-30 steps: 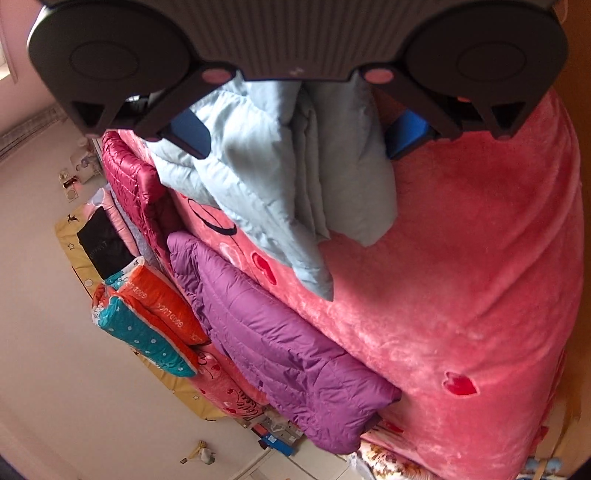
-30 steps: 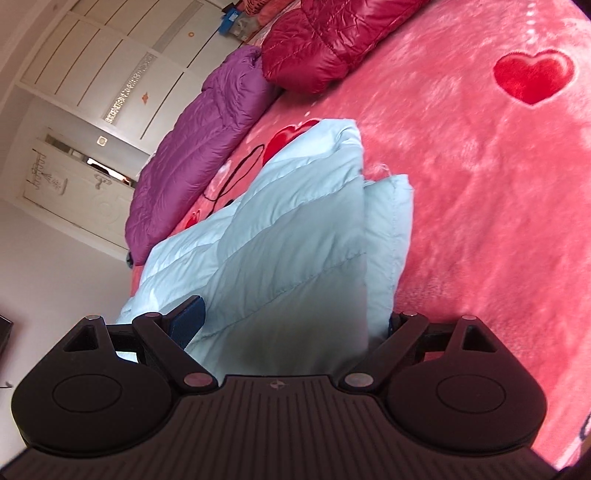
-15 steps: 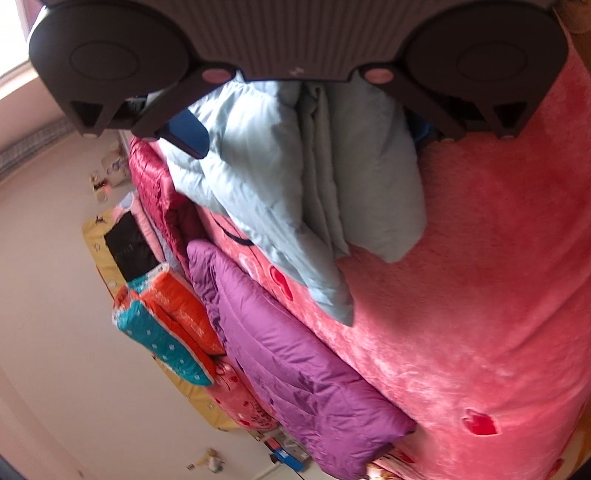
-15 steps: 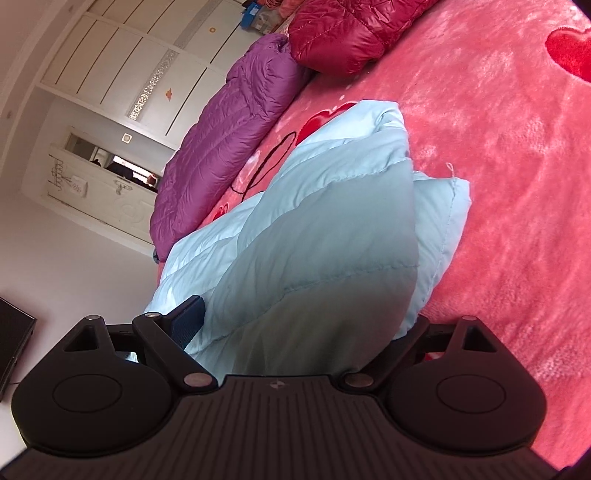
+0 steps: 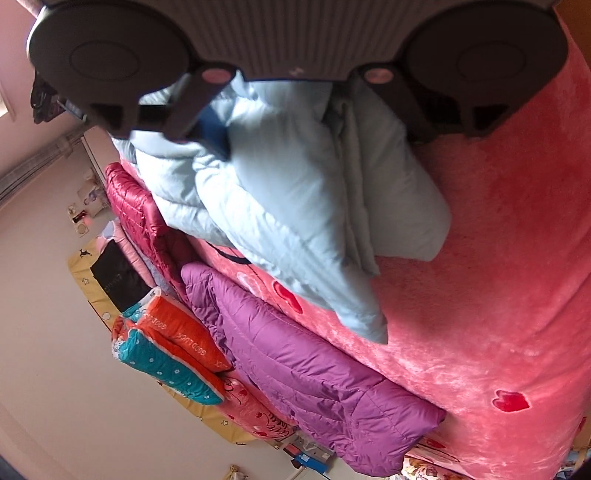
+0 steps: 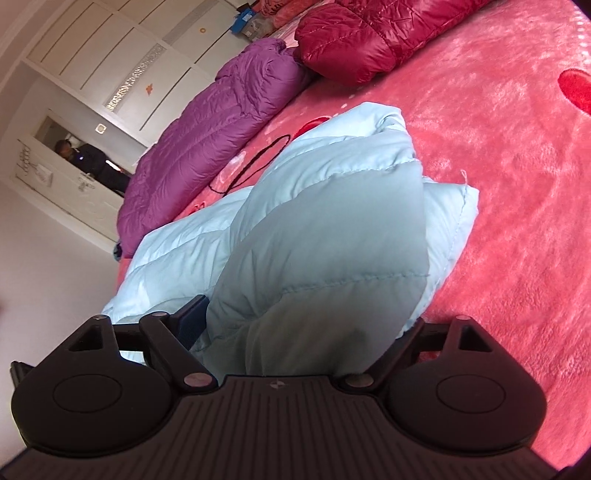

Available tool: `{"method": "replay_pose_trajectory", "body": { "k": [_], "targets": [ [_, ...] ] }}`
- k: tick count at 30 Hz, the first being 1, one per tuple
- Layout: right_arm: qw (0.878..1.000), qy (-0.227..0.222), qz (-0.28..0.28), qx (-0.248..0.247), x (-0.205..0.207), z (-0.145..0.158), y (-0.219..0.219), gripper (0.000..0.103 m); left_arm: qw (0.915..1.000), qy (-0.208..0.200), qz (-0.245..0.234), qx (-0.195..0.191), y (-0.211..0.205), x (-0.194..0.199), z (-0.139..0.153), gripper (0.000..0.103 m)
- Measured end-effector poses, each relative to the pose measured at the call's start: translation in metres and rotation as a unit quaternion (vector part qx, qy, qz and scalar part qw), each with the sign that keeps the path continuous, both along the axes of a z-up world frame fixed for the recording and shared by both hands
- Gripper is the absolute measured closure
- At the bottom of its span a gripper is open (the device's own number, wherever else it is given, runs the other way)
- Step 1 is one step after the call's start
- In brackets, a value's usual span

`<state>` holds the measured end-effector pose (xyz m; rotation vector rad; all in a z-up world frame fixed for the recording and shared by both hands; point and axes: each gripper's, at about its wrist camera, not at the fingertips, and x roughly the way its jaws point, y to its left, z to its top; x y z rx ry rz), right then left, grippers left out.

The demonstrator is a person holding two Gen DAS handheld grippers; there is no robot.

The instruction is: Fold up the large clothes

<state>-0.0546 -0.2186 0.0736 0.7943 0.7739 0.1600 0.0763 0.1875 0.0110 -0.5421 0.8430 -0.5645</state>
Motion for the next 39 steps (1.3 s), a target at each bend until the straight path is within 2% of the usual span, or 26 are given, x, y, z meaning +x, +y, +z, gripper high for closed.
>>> {"method": "replay_pose_trajectory", "body": {
  "k": [2, 5, 10, 15, 23, 26, 36, 39],
  "targets": [
    [1.0, 0.006, -0.006, -0.026, 0.0, 0.004, 0.007, 0.009, 1.0, 0.0, 0.001, -0.001, -0.002, -0.005, 0.0, 0.052],
    [0.998, 0.011, -0.015, -0.063, -0.003, 0.013, 0.019, 0.018, 0.9998, -0.013, 0.005, 0.015, -0.009, -0.014, 0.005, 0.066],
    [0.992, 0.006, -0.025, -0.125, -0.013, 0.027, 0.036, 0.042, 0.9984, -0.035, 0.023, 0.037, -0.019, -0.033, 0.015, 0.077],
    [0.977, -0.004, -0.026, -0.212, -0.027, 0.042, 0.06, 0.056, 0.9963, -0.051, 0.041, 0.055, -0.024, -0.051, 0.024, 0.081],
    [0.935, -0.042, -0.015, -0.352, -0.048, 0.061, 0.096, 0.064, 0.9937, -0.062, 0.058, 0.073, -0.021, -0.078, 0.036, 0.084],
    [0.926, -0.058, -0.017, -0.372, -0.053, 0.067, 0.099, 0.066, 0.9924, -0.071, 0.062, 0.078, -0.017, -0.088, 0.042, 0.085],
    [0.908, -0.099, -0.02, -0.406, -0.069, 0.089, 0.099, 0.07, 0.9897, -0.099, 0.072, 0.074, -0.001, -0.122, 0.073, 0.086],
    [0.895, -0.124, -0.022, -0.428, -0.075, 0.101, 0.106, 0.07, 0.988, -0.117, 0.072, 0.07, 0.007, -0.133, 0.087, 0.086]
  ]
}}
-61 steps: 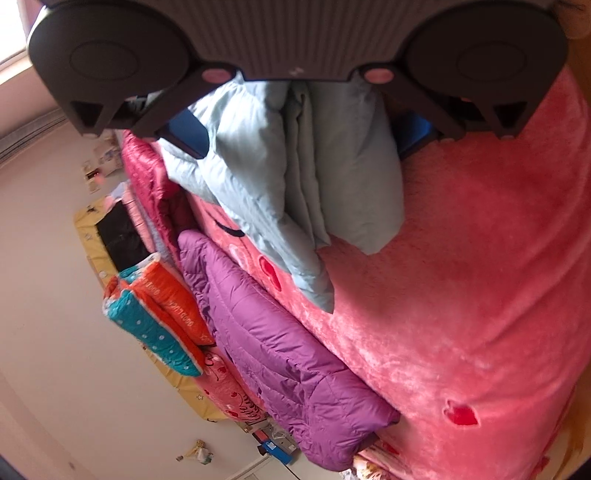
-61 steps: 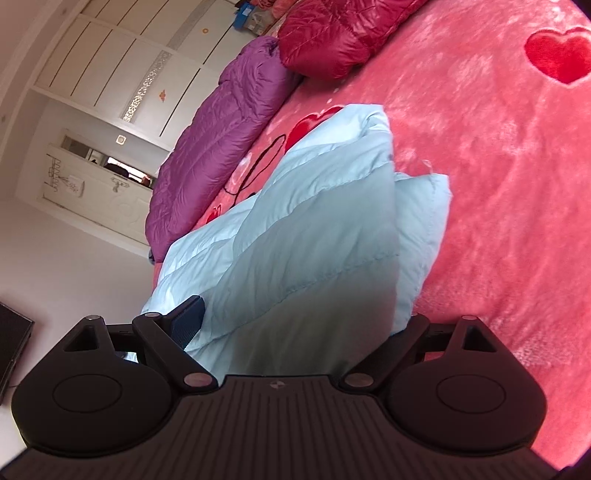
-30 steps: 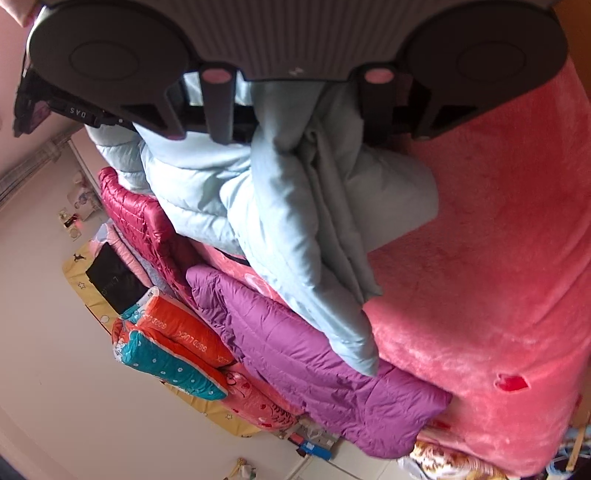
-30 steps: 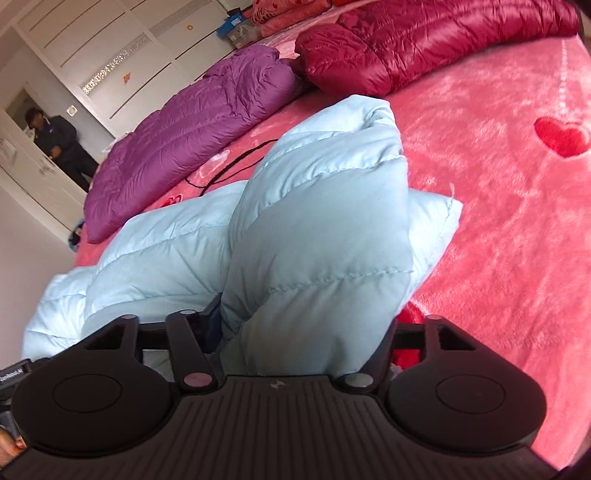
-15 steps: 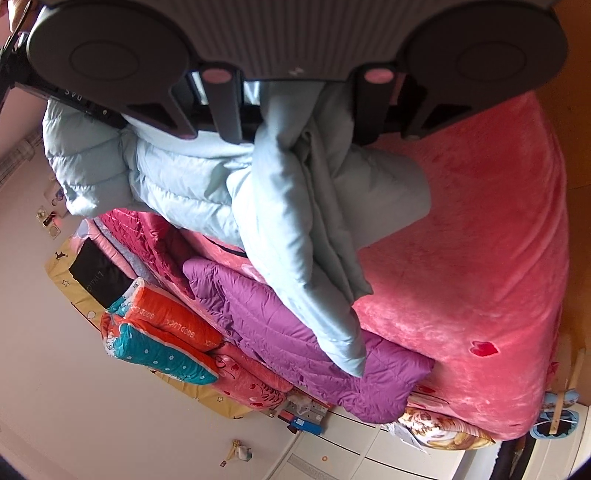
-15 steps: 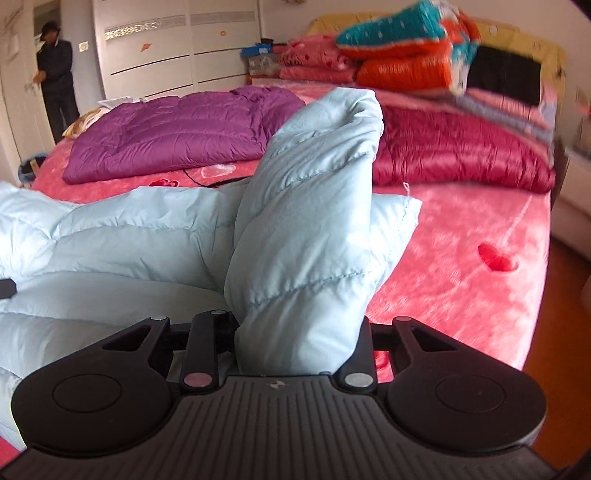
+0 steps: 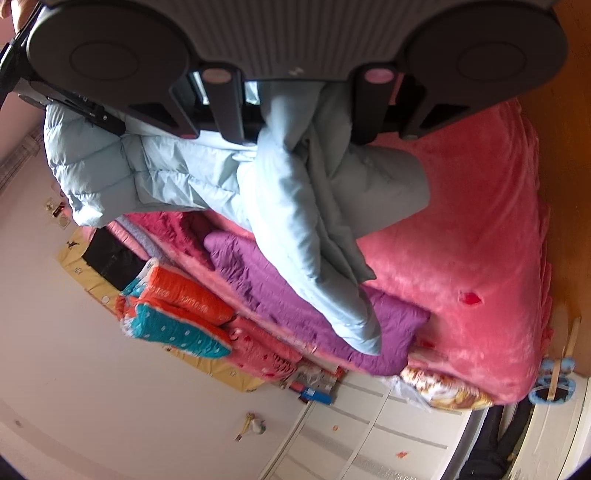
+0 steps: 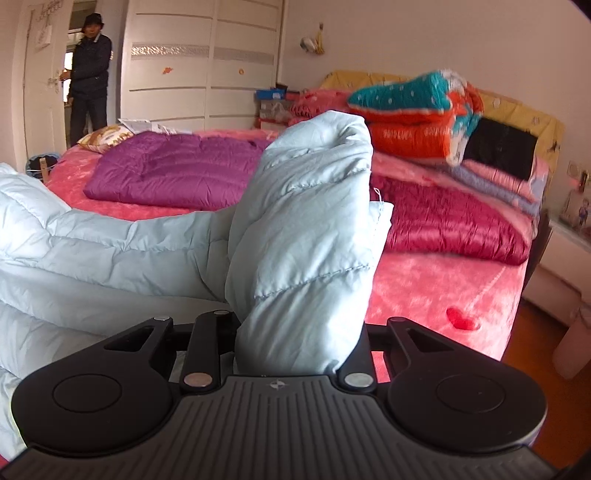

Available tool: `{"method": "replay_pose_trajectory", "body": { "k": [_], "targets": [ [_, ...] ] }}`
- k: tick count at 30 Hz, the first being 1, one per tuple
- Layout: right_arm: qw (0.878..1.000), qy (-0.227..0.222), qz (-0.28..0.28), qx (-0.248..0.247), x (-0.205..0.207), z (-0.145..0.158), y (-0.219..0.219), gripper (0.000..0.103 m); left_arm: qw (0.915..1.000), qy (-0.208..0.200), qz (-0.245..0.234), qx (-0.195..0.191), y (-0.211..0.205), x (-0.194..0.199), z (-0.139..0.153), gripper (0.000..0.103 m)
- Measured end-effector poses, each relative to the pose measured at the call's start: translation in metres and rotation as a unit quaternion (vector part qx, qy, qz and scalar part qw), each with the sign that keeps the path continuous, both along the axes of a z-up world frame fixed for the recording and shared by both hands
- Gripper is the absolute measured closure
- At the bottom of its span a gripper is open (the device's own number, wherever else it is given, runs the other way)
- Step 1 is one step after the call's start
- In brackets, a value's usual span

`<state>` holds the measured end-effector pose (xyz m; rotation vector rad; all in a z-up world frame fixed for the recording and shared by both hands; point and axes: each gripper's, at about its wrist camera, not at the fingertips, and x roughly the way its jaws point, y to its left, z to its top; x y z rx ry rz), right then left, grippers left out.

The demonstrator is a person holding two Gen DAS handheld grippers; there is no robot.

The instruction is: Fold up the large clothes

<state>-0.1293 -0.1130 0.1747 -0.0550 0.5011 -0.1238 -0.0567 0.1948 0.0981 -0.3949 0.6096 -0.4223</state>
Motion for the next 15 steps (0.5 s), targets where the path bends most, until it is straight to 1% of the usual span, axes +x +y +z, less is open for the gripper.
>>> {"method": "replay_pose_trajectory", "body": {
  "k": [5, 10, 15],
  "targets": [
    [0.999, -0.042, 0.01, -0.03, -0.018, 0.026, 0.009, 0.071, 0.9995, -0.031, 0.002, -0.001, 0.01, -0.016, 0.029, 0.086],
    [0.996, -0.084, 0.015, -0.036, -0.024, 0.057, 0.008, 0.072, 0.9975, -0.07, 0.004, -0.002, 0.022, -0.024, 0.064, 0.086],
    [0.991, -0.126, 0.025, -0.046, -0.011, 0.093, 0.006, 0.072, 0.9949, -0.1, 0.007, -0.005, 0.031, -0.015, 0.098, 0.086]
  ]
}}
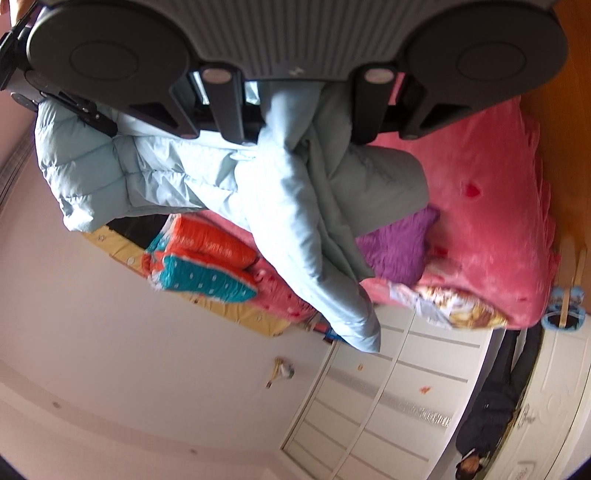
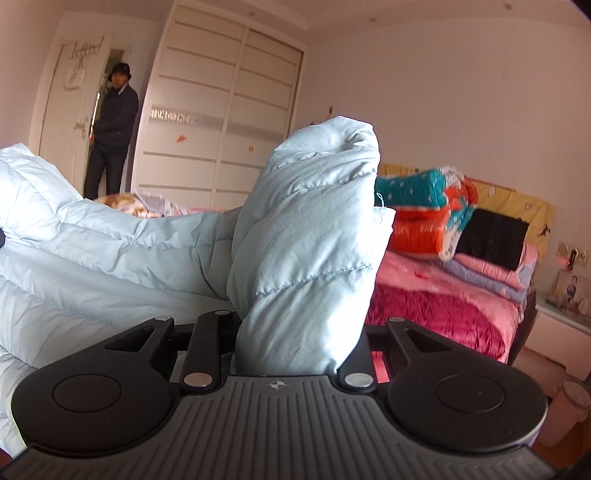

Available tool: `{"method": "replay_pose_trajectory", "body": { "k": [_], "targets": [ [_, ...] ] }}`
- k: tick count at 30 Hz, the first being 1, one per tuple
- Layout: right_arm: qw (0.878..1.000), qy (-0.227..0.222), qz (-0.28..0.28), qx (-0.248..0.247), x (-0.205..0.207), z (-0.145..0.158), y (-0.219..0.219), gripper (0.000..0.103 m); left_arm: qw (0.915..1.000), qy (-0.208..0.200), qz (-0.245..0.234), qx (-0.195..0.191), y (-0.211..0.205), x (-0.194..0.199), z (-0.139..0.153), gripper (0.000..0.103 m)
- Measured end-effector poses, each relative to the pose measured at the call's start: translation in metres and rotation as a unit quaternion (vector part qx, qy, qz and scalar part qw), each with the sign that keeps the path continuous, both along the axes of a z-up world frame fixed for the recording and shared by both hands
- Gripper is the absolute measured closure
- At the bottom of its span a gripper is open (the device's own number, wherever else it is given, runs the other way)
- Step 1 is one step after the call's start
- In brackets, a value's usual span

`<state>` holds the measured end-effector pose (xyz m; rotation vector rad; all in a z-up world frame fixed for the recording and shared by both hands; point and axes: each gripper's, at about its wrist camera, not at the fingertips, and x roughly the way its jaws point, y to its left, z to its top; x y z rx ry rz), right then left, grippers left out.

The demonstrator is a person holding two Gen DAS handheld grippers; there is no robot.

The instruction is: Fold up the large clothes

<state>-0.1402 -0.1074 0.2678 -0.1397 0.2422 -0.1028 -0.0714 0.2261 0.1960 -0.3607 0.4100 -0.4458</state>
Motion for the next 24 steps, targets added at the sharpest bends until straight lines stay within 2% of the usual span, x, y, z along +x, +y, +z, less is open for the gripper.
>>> {"method": "replay_pose_trajectory", "body": {
  "k": [7, 12, 15, 19, 21, 24],
  "targets": [
    [0.998, -0.051, 0.021, 0.012, 0.056, 0.049, -0.017, 0.072, 0.9994, -0.033, 0.009, -0.003, -0.001, 0.058, 0.037, 0.085],
    [0.996, -0.082, 0.034, 0.029, 0.134, 0.07, -0.038, 0.072, 0.9981, -0.057, 0.023, -0.006, -0.01, 0.127, 0.064, 0.085],
    [0.993, -0.099, 0.039, 0.045, 0.195, 0.07, -0.057, 0.071, 0.9964, -0.079, 0.031, 0.004, -0.019, 0.176, 0.078, 0.084],
    [0.992, -0.096, 0.036, 0.075, 0.283, 0.061, -0.078, 0.071, 0.9934, -0.105, 0.039, 0.024, -0.028, 0.247, 0.084, 0.083],
    [0.993, -0.087, 0.03, 0.076, 0.329, 0.052, -0.081, 0.071, 0.9918, -0.115, 0.041, 0.038, -0.035, 0.281, 0.08, 0.082],
    [0.994, -0.068, 0.021, 0.081, 0.385, 0.038, -0.087, 0.071, 0.9928, -0.102, 0.044, 0.044, -0.039, 0.333, 0.065, 0.082]
  ]
}}
